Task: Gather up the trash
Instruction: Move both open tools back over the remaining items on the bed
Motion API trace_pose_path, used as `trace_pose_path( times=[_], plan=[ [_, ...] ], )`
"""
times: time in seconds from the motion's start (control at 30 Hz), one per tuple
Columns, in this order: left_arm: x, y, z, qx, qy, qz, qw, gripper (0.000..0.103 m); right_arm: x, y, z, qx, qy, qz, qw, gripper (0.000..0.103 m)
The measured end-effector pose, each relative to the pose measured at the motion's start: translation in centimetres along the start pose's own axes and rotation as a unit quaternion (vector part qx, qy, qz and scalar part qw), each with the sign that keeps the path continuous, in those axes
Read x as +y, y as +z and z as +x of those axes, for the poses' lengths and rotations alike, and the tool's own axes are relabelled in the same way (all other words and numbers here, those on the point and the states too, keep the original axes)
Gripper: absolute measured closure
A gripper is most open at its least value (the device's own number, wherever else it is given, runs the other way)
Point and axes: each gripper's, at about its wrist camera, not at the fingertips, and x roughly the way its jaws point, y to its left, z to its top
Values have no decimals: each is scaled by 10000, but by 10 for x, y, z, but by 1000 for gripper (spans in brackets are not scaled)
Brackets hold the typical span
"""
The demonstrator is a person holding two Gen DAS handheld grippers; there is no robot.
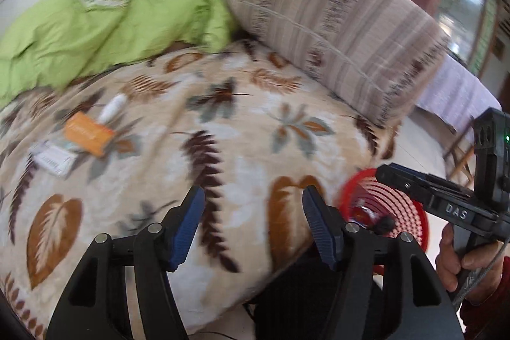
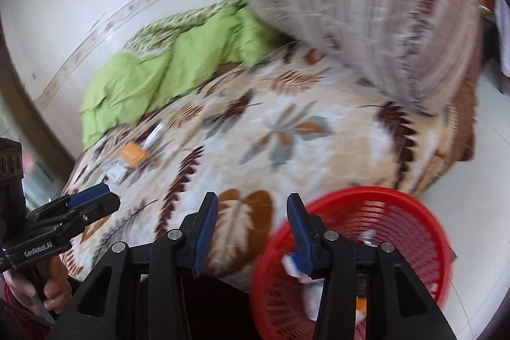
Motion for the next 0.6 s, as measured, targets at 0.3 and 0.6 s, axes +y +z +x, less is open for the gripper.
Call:
trace_pose_path(
  times=[0.3, 0.6],
  plan=[
    [147, 3, -1, -163, 1518, -1435, 9778, 38, 96, 32, 84, 523, 700, -947, 9917, 42],
    [270, -23, 23, -21, 2199, -2748, 9360, 38, 201, 58, 206, 1173, 1293, -2021, 9637, 35]
  ],
)
